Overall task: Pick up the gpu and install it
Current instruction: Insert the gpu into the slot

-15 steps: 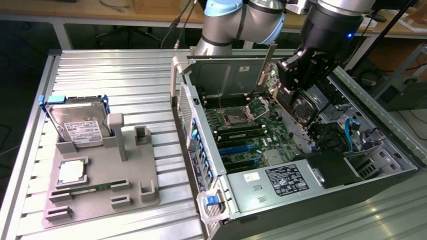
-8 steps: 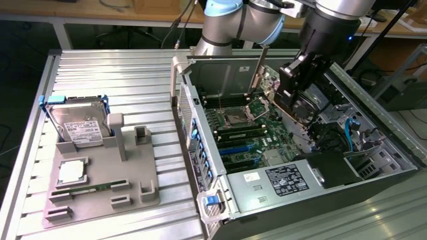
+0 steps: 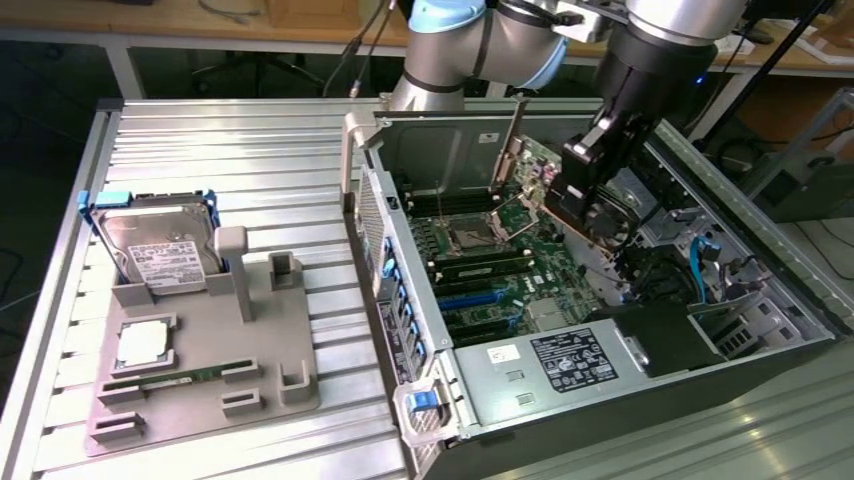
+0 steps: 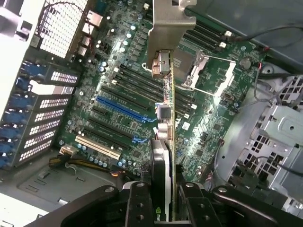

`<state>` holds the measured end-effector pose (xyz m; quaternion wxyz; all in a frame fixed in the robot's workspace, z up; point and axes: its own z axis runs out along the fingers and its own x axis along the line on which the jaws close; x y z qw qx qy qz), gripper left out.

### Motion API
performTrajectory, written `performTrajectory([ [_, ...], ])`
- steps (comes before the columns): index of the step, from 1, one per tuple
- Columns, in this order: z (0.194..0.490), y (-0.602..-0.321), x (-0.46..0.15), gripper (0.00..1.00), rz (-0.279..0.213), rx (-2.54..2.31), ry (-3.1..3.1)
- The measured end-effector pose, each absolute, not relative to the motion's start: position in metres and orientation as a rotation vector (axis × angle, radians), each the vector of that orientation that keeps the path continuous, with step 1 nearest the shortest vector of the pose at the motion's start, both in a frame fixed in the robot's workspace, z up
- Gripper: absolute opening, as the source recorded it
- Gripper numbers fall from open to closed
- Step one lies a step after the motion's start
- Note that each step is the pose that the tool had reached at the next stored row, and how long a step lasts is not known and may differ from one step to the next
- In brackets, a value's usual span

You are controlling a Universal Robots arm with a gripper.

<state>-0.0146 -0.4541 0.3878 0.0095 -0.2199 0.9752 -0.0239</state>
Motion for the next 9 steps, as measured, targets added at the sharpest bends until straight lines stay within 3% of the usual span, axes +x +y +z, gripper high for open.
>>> performTrajectory([
  [9, 0.3772, -0.4538, -0.0147, 0.28, -0.072, -0.883, 2.993],
])
